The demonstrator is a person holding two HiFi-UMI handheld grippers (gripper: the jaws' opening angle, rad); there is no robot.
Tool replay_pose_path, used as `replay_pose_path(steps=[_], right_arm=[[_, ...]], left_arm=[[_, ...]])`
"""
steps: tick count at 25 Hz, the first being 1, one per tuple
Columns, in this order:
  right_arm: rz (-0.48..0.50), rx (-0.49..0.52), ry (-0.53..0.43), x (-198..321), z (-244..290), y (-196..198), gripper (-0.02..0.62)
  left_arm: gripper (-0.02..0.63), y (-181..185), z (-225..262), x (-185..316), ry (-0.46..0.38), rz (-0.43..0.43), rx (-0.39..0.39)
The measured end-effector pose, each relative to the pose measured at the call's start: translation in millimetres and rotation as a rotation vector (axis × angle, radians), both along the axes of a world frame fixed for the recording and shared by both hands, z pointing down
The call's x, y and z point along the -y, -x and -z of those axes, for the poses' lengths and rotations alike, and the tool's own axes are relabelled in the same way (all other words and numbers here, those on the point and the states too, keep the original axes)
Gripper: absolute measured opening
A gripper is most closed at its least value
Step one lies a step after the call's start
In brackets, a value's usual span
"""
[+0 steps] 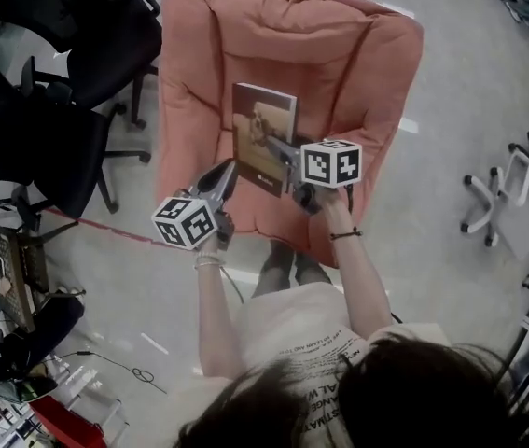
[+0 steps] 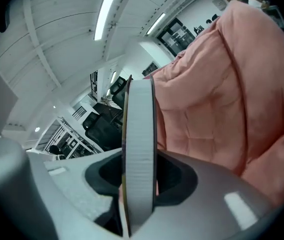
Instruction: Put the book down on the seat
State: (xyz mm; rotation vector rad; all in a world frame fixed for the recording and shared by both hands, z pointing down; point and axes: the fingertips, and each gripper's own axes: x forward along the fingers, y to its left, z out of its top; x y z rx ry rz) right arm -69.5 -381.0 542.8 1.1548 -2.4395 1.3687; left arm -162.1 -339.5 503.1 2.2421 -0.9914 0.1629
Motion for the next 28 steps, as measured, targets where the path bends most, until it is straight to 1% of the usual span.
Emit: replay_pose_path(steps=[3, 11, 13, 17, 19, 24, 28], right_arm=[[-0.005, -0.008, 0.030, 11.2, -25.5, -0.3, 0.147], [0.007, -0.018, 0.093, 21.1, -87.1, 3.8, 0.147], [0.006, -0.025, 0.102, 21.5, -91.3, 4.1, 0.146], [-0.010, -0.045, 0.140, 10.6, -77.3, 1.4, 0.147], [-0.026, -0.036, 0.163, 9.4, -99.6, -0.6, 0.147], [-0.045, -0.004, 0.197, 23.0, -178.9, -2.9, 0.147], [-0.045, -0.027, 0.230, 25.0, -199.6, -2.4, 0.147]], left_arm=[[-0.002, 3.6, -22.1, 7.3, 0.041, 0.010, -0.024], [-0.002, -4.9, -77.8, 17.8, 0.112, -0.045, -0.019], [-0.002, -5.6, -82.6, 17.9, 0.131, -0.062, -0.018], [-0.002, -9.6, -69.5, 8.0, 0.166, -0.096, -0.042], [-0.002, -12.8, -90.3, 6.0, 0.181, -0.113, -0.039], [-0.002, -17.7, -165.6, 13.4, 0.223, -0.136, -0.008], [-0.002, -21.5, -182.3, 17.8, 0.250, -0.159, -0.003]])
